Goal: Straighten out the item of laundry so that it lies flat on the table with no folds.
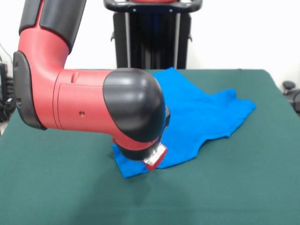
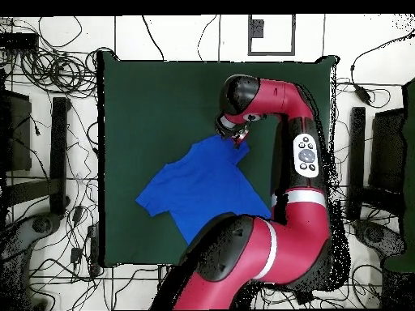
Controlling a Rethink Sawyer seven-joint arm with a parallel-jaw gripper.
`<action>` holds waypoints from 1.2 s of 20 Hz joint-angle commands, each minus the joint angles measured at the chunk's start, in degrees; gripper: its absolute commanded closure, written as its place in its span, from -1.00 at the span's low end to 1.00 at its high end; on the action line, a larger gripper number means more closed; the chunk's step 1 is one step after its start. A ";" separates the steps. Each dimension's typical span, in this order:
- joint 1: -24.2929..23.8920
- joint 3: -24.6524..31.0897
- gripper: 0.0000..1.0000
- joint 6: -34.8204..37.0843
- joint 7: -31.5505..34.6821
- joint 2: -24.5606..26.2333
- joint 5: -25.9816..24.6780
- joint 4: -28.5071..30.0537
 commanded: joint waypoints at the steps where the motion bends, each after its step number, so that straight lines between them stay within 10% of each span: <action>1: 3.19 3.44 -1.00 -19.24 -0.90 4.68 -2.33 -3.51; 24: 3.88 2.04 -1.00 -19.73 0.94 4.76 -0.77 -3.69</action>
